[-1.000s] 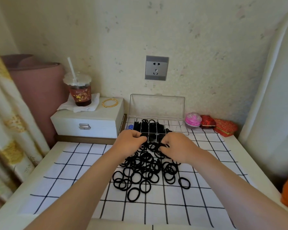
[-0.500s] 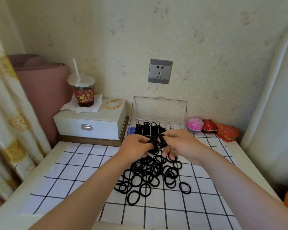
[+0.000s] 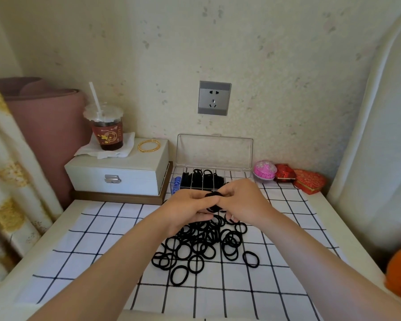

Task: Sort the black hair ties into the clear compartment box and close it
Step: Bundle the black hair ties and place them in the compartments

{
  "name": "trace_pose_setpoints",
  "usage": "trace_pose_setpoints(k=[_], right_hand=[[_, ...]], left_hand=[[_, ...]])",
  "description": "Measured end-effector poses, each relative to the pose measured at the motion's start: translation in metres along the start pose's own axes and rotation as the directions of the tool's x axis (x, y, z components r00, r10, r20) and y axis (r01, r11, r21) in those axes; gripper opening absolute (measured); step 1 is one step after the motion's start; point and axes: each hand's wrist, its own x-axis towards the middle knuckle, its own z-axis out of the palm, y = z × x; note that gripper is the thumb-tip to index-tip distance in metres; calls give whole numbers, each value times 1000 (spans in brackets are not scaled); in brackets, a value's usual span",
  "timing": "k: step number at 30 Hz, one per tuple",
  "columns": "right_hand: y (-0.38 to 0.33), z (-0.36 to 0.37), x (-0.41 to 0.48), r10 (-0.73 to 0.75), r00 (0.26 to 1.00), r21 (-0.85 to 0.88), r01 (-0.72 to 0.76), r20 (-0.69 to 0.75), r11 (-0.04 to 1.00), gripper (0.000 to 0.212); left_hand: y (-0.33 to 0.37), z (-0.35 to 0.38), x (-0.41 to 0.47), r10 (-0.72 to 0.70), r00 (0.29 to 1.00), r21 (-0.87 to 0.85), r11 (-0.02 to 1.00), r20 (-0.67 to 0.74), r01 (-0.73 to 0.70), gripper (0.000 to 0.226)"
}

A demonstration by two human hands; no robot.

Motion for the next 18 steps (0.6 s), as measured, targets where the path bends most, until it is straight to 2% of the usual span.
trace_pose_setpoints(k=[2, 6, 8, 9, 11, 13, 15, 18], right_hand=[[-1, -1, 0, -5, 999, 19, 4, 54, 1000, 11], [-3, -6, -4, 46, 973, 164, -85, 228, 983, 18], [-4, -5, -3, 61, 979, 167, -95, 197, 981, 17], [-4, -5, -2, 65, 988, 122, -83, 141, 989, 16], [-5, -4, -2, 30, 997, -84, -24, 70, 996, 15], [-3, -2, -4, -3, 984, -250, 48, 178, 967, 18], [-1, 0, -8, -24, 946, -364, 148, 322, 920, 34], [3, 4, -8, -99, 900, -456, 308, 425, 835, 54]], left_hand=[[0, -5, 0, -3, 1000, 62, 998, -15, 4, 27], [2, -14, -1, 9, 999, 187, 982, -50, 1, 22], [3, -15, 0, 37, 990, 254, 967, -137, 0, 19], [4, -15, 1, 58, 980, 301, 954, -192, 3, 18], [5, -18, 2, 96, 958, 366, 931, -270, 10, 17], [4, -21, 3, 111, 950, 369, 929, -291, 4, 17], [3, -23, 3, 113, 947, 365, 931, -300, 4, 20], [3, -25, 4, 119, 943, 357, 934, -312, 1, 22]])
